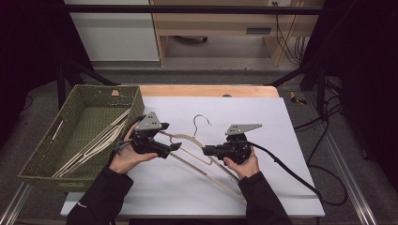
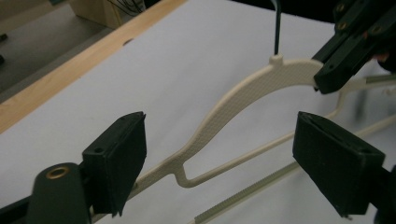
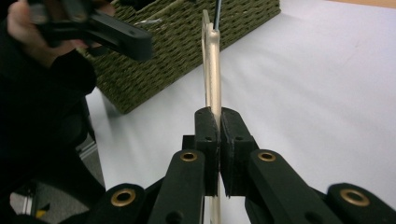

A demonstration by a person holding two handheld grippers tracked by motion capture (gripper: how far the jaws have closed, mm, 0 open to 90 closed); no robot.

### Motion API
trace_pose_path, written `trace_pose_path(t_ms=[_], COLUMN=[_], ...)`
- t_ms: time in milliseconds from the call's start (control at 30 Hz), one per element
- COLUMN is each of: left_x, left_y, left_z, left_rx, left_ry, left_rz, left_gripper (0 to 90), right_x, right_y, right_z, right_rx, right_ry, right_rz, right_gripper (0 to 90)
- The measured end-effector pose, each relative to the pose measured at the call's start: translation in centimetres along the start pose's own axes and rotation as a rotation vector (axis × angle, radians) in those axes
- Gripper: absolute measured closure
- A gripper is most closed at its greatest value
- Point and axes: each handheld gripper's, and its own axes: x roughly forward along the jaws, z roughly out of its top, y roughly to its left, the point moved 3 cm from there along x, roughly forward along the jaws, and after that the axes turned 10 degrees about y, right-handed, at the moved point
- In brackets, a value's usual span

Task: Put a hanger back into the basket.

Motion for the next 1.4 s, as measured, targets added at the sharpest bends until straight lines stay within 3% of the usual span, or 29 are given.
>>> trace_pose_path(t_ms=[133,233,333,500,733,1033,1233,1300,1400], left_x=[1.2,1.8,2.2,2.4,2.3,2.3,2.3,2.1,1.8], left_y=[-0.3,-0.4,-0.8,-1.1,-1.6,-2.7,-4.3,-4.6,-4.5], left_z=[0.0,-0.1,-0.1,-0.1,-0.3,-0.8,-1.3,-1.3,-1.4], left_rx=[0.053,0.093,0.093,0.133,0.170,0.159,0.129,0.121,0.089], left_ry=[0.064,0.105,0.106,0.150,0.185,0.201,0.153,0.146,0.123], left_rz=[-0.027,-0.053,-0.077,-0.101,-0.114,-0.143,-0.188,-0.152,-0.145], left_gripper=[24.9,38.9,49.2,63.9,70.2,79.9,86.3,86.7,86.7], right_x=[-0.4,-0.4,-0.4,-0.4,-0.5,-0.5,-0.4,-0.6,-1.5], right_y=[0.4,0.7,0.8,1.0,0.9,0.3,0.1,0.0,-0.1], right_z=[-0.4,-0.6,-0.7,-1.0,-1.3,-1.5,-1.5,-1.6,-2.0], right_rx=[-0.036,-0.059,-0.071,-0.092,-0.104,-0.127,-0.146,-0.148,-0.127], right_ry=[0.013,0.028,0.036,0.054,0.059,0.038,0.004,-0.017,-0.055], right_rz=[0.014,0.020,0.018,0.035,0.055,-0.082,-0.157,-0.170,-0.199], right_gripper=[87.4,87.4,87.4,87.4,86.9,76.0,60.3,55.0,44.0])
